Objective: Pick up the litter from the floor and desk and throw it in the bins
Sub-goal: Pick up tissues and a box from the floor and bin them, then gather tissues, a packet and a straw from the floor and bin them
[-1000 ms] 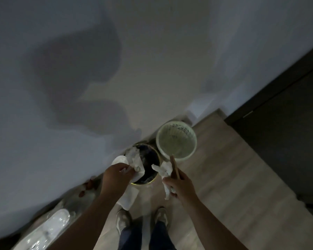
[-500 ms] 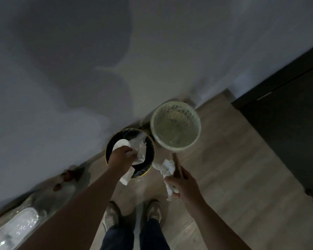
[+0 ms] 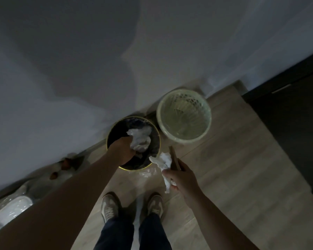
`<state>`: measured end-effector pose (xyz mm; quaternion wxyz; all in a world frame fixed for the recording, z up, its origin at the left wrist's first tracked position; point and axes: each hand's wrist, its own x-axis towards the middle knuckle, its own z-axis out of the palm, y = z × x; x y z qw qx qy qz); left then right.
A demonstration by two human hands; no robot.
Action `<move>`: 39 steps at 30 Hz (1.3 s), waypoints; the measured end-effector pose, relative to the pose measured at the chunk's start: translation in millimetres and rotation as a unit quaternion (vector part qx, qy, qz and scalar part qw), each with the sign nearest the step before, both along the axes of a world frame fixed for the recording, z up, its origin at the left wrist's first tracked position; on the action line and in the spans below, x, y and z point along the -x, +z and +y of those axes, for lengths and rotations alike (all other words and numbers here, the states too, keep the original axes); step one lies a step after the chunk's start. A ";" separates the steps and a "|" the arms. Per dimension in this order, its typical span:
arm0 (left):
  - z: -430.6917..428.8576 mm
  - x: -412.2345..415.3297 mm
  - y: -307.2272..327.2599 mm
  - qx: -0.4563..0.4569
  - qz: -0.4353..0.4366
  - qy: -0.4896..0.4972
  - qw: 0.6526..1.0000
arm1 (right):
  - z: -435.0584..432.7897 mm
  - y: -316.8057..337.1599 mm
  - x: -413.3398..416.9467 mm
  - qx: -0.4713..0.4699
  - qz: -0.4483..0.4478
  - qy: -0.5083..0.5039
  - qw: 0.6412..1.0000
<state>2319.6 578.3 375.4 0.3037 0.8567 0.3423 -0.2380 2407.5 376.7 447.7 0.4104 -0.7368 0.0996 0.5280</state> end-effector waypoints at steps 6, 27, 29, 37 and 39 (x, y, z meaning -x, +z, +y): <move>14.4 37.8 8.1 -0.040 0.024 -0.065 0.997 | 44.5 -28.0 9.7 0.046 -0.080 0.096 0.991; 56.0 125.8 104.2 -0.081 0.030 -0.080 0.993 | 125.8 6.7 42.7 0.164 -0.340 0.570 0.730; 52.5 129.8 139.6 -0.118 0.002 -0.077 0.990 | 123.9 41.3 46.7 0.146 -0.356 0.577 0.720; 4.0 160.2 283.5 -0.098 0.001 0.058 0.993 | 108.9 217.3 65.3 -0.003 -0.413 0.606 0.680; -23.6 173.6 325.9 -0.122 -0.021 0.104 0.987 | 102.1 267.5 74.7 -0.051 -0.439 0.625 0.643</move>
